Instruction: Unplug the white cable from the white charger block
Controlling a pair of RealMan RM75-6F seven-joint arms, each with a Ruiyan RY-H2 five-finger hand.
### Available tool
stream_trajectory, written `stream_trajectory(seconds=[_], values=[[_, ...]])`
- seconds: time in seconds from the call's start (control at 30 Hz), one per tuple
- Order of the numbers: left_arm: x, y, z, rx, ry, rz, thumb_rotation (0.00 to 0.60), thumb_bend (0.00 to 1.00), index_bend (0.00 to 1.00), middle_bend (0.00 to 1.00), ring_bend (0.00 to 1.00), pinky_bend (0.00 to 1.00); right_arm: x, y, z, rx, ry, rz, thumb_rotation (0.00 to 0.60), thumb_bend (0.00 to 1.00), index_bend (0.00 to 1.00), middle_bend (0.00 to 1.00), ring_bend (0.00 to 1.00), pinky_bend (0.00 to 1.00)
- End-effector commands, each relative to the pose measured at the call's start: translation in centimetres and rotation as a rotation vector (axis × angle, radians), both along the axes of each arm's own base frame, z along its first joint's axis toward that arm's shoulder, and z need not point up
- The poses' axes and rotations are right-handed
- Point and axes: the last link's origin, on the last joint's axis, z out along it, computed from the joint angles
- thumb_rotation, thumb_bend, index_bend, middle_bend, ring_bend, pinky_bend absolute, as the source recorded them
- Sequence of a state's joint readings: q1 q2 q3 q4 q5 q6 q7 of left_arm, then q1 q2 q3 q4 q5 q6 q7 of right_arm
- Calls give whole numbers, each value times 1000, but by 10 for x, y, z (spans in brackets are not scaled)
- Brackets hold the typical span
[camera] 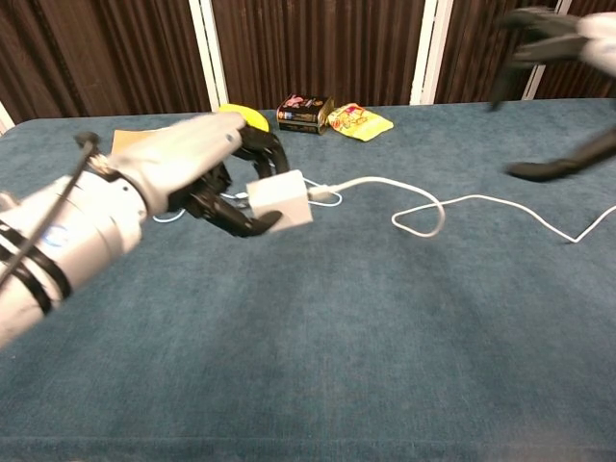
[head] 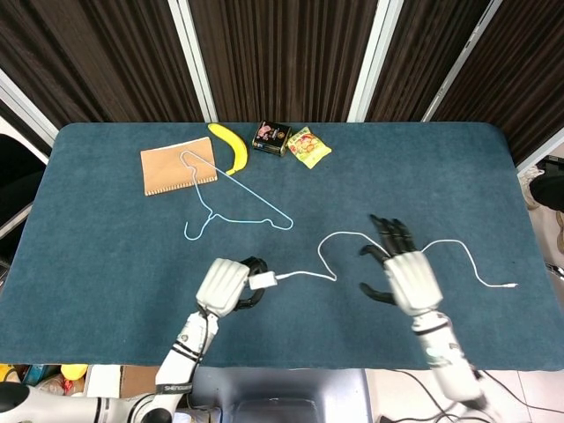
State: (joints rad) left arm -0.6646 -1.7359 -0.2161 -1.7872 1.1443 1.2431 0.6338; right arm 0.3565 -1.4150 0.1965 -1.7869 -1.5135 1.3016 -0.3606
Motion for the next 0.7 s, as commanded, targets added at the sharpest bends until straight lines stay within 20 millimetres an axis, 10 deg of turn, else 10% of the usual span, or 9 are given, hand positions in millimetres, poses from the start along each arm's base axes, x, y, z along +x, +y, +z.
stream_trajectory(seconds=[0.03, 0.7], values=[[-5, 2, 9, 15, -2, 18, 600, 563, 718, 773, 1000, 1000, 37, -17, -22, 26, -41, 32, 600, 359, 570, 105, 0, 0], [-14, 12, 24, 27, -14, 18, 600, 563, 718, 774, 1000, 1000, 100, -43, -89, 111, -90, 55, 600, 417, 625, 128, 0, 0]])
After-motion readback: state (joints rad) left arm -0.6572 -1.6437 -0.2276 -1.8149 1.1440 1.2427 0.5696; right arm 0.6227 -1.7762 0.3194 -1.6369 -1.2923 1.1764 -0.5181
